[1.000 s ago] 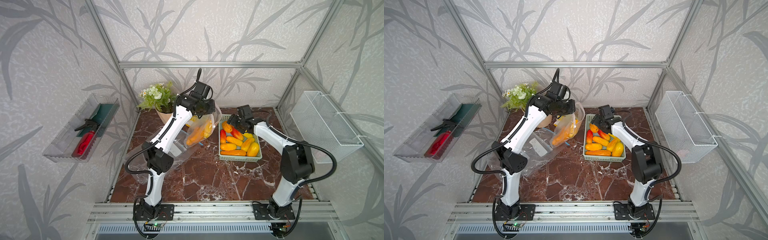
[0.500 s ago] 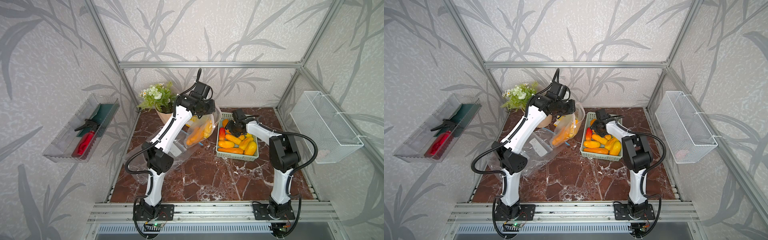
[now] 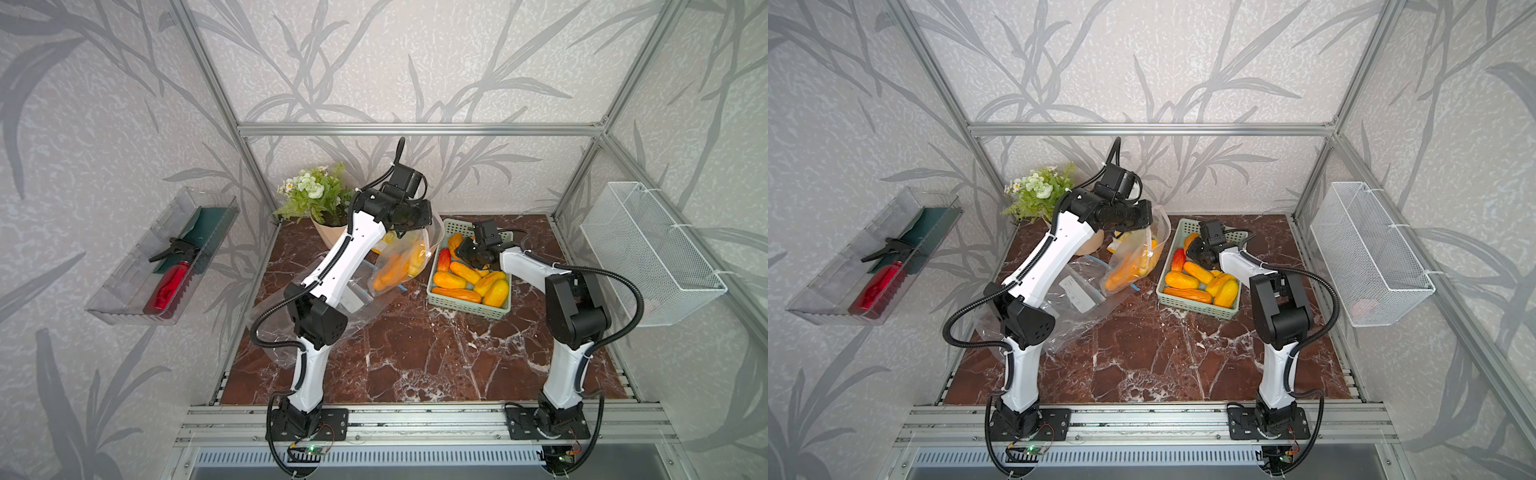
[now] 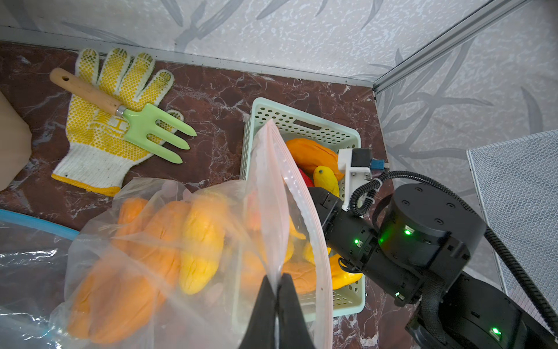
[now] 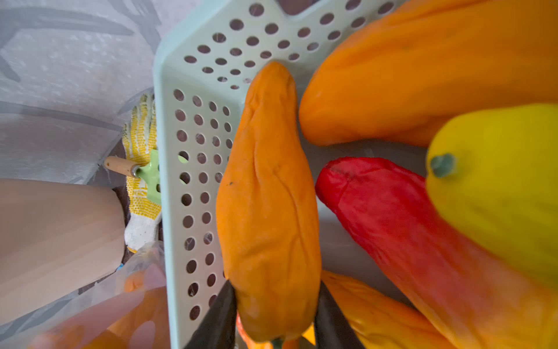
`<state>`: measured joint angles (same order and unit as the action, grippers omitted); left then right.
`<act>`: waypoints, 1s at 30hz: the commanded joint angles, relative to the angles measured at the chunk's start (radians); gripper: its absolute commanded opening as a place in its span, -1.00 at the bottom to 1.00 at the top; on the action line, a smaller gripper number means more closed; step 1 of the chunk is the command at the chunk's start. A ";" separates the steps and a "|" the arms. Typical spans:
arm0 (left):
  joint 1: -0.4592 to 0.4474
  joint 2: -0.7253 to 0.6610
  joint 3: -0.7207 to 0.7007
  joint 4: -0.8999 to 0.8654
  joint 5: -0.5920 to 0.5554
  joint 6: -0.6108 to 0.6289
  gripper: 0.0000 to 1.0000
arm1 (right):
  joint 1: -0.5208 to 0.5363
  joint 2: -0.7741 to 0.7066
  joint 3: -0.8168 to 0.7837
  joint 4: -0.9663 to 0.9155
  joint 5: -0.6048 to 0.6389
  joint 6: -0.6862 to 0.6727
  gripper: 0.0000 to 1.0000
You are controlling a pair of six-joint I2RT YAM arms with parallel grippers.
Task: Place the mango in a zip-top bag and seal the zipper
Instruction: Pick up the mango from the basket, then place the mango in the zipper food storage bag.
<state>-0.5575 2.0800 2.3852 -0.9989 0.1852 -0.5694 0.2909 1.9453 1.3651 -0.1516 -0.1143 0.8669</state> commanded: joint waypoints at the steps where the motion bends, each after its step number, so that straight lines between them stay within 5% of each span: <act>1: -0.006 -0.018 -0.011 0.003 -0.005 0.009 -1.00 | -0.006 -0.094 -0.036 0.046 0.007 -0.004 -0.32; 9: -0.007 -0.017 -0.015 0.008 -0.006 0.013 -1.00 | -0.007 -0.336 -0.010 -0.109 -0.014 -0.103 -0.38; 17: -0.016 -0.018 -0.027 0.008 -0.003 0.015 -1.00 | -0.007 -0.525 0.029 -0.266 -0.244 -0.195 -0.33; 22: -0.024 -0.019 -0.031 0.006 -0.006 0.024 -1.00 | -0.006 -0.534 0.044 -0.349 -0.480 -0.150 -0.35; 30: -0.039 -0.019 -0.032 -0.003 -0.015 0.044 -1.00 | -0.001 -0.445 0.223 -0.666 -0.587 -0.216 -0.34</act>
<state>-0.5865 2.0796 2.3661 -0.9909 0.1822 -0.5522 0.2886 1.4788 1.5204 -0.6670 -0.6121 0.6952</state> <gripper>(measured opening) 0.048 0.337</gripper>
